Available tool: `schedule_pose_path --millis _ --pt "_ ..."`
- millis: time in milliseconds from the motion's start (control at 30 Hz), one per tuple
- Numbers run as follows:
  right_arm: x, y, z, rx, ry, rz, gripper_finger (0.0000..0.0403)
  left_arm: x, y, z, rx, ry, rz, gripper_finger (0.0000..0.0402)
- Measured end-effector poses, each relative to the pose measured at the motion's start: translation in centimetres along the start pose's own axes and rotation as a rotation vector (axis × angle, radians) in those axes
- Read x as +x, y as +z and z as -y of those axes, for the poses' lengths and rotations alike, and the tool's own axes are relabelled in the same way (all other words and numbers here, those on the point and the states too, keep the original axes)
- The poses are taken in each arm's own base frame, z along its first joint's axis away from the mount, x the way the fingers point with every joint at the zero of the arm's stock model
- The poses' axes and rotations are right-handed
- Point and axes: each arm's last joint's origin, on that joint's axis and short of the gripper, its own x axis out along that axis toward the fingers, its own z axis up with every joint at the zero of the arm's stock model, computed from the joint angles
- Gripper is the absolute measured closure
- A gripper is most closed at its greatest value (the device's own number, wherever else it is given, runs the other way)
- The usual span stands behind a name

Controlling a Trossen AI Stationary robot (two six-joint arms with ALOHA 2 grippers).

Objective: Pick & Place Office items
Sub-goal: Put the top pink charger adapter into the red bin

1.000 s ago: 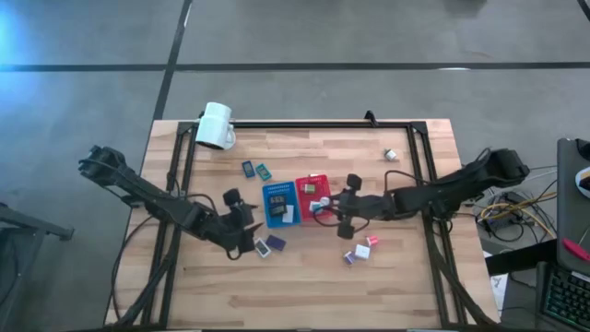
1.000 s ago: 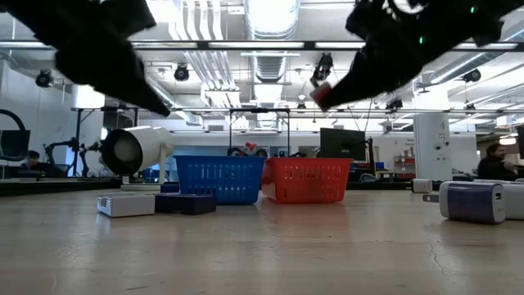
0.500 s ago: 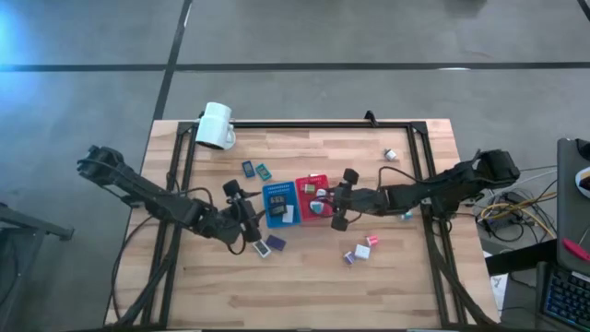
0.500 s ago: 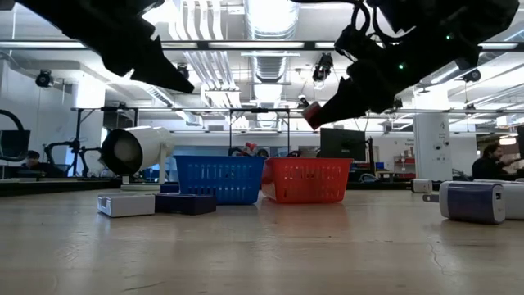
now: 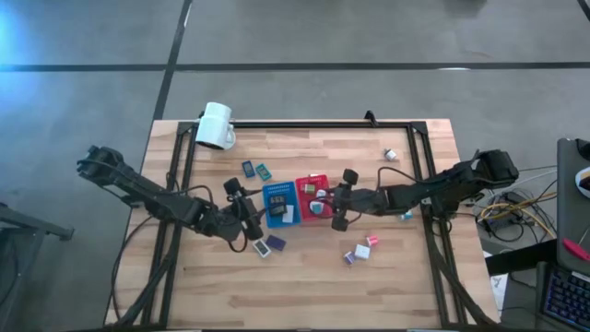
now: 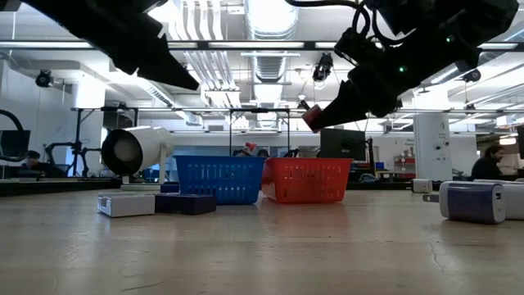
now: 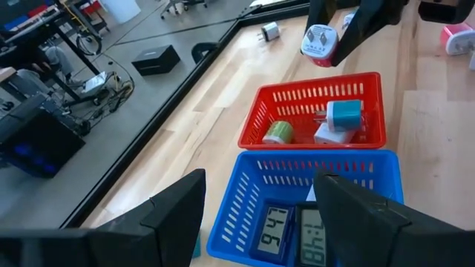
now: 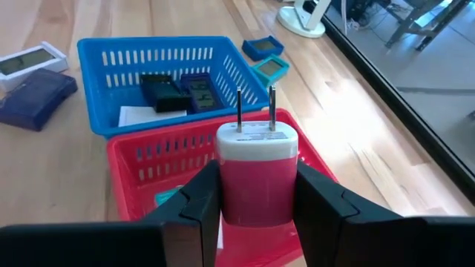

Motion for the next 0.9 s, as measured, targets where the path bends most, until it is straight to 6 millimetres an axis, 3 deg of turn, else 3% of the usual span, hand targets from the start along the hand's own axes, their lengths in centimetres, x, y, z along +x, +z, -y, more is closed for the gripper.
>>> schedule_pose_path --millis 567,767,900 --pt "1.0 0.0 0.8 0.082 0.116 -0.017 0.0284 0.0 0.0 0.0 -0.007 -0.006 -0.001 0.0149" --pt "4.1 -0.3 0.1 0.062 0.129 -0.079 0.0281 0.0 0.0 0.0 -0.013 -0.008 0.003 0.0149" --pt "6.6 0.0 -0.9 0.008 0.149 -0.11 0.0229 0.0 0.0 0.0 -0.012 -0.015 0.001 0.0149"
